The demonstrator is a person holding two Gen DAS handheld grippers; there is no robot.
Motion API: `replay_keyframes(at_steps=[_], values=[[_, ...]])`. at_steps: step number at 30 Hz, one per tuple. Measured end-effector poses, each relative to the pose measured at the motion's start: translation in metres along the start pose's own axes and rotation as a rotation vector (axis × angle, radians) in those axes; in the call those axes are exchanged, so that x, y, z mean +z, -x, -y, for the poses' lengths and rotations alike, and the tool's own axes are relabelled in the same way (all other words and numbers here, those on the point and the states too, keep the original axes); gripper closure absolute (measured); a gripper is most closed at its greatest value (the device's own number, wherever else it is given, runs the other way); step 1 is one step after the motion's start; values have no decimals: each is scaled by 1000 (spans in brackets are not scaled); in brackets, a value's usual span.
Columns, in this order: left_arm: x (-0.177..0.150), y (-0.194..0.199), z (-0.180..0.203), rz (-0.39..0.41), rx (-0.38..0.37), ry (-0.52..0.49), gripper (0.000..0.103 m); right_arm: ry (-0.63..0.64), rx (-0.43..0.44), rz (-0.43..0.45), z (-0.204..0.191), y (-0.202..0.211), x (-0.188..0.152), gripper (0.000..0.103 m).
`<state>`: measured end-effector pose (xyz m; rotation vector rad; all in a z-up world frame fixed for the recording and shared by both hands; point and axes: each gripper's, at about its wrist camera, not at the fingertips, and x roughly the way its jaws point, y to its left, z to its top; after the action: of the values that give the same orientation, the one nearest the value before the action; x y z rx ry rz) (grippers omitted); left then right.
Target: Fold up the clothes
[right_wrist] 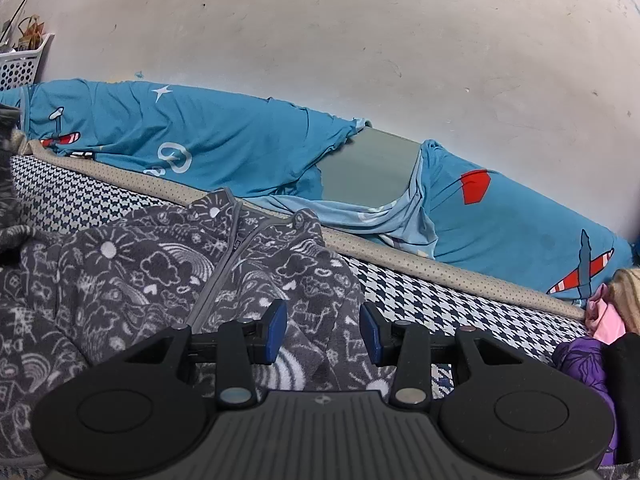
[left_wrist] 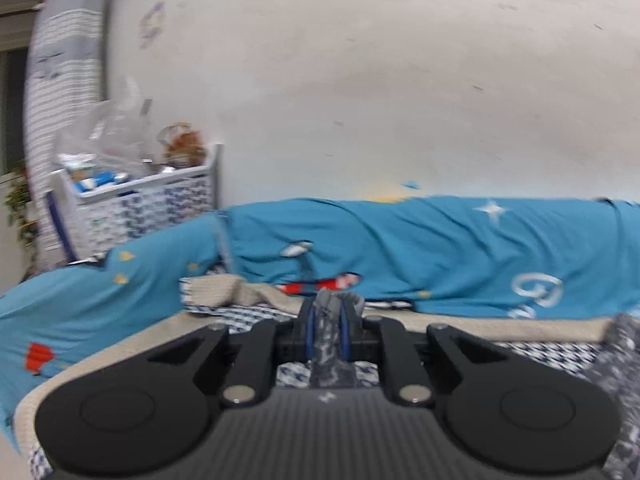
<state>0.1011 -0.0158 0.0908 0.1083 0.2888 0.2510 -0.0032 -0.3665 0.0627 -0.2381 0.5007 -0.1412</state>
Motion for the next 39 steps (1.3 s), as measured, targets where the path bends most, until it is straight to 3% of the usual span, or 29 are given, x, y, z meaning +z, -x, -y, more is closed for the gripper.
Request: replay_keyframes(at_steps=[4, 7, 19, 26, 30, 32, 36, 39], values=[[3, -3, -21, 12, 70, 18, 92, 6, -2, -5, -2, -2, -1, 64], [2, -9, -35, -44, 107, 33, 92, 12, -3, -6, -3, -3, -1, 64], [-30, -23, -73, -329, 127, 36, 91, 37, -12, -13, -8, -6, -2, 64], [-44, 10, -91, -361, 156, 18, 90, 31, -7, 4, -7, -3, -1, 64], [-55, 28, -103, -408, 163, 6, 83, 18, 24, 25, -8, 3, 1, 64], [-56, 33, -112, -411, 190, 24, 70, 26, 32, 28, -10, 5, 1, 64], [-46, 51, -124, -321, 217, 91, 51, 35, 44, 26, -15, 5, 1, 64], [-38, 57, -123, -267, 154, 141, 37, 33, 56, 25, -16, 6, 0, 64]])
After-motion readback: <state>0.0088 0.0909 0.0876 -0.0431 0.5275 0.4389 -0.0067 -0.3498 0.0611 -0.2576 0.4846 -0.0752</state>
